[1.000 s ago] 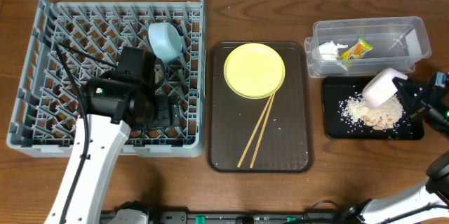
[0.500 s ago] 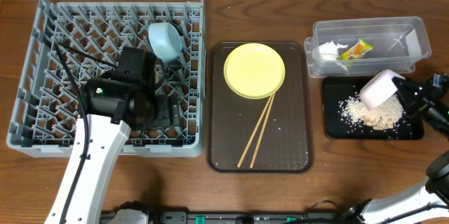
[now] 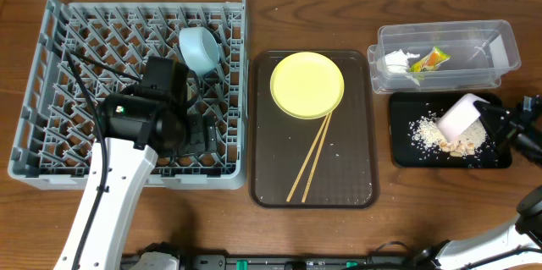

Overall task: Sort waste into correct bins and load items into the dishwasher rack
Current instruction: 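Hold the white bowl inverted over the black tray to empty it, then carry the empty white bowl left toward the yellow plate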

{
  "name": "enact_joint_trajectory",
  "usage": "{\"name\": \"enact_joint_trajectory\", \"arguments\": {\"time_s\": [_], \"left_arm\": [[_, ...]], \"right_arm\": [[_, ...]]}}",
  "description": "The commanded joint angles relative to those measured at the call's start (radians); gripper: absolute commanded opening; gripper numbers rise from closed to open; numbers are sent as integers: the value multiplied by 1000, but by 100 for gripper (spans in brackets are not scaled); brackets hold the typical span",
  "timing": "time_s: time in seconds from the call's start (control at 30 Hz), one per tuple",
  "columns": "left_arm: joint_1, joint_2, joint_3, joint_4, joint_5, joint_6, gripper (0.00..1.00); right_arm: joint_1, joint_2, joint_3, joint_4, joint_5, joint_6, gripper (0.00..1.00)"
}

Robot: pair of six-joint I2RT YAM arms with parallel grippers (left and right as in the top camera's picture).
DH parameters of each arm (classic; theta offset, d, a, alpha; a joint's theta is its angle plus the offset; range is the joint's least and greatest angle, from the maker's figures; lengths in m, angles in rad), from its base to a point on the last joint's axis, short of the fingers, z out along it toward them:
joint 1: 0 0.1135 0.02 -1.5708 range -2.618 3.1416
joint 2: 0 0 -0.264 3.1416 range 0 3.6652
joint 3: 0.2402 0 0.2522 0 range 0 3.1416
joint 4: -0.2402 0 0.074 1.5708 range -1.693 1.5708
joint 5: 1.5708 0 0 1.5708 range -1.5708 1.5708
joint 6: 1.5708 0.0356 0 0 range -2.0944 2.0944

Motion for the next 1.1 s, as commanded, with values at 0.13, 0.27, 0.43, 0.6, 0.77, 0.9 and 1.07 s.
{"name": "enact_joint_trajectory", "arguments": {"time_s": [0.13, 0.27, 0.43, 0.6, 0.77, 0.9, 1.07], "left_arm": [[-3, -5, -5, -1, -13, -6, 89], [-3, -5, -5, 0, -13, -6, 89], [-3, -5, -5, 0, -13, -6, 89], [-3, -5, -5, 5, -13, -6, 89], [-3, -5, -5, 12, -13, -6, 89], [-3, -5, -5, 13, -13, -6, 89], [-3, -5, -5, 18, -13, -6, 89]], "right_arm": [[11, 2, -2, -20, -132, -171, 1], [11, 2, -2, -19, -132, -179, 1], [19, 2, -2, -23, -51, -204, 1], [72, 1, -2, -110, 157, -290, 1], [147, 0, 1, -370, 164, -663, 1], [230, 0, 2, -563, 164, -967, 1], [334, 0, 5, -613, 163, -1088, 1]]}}
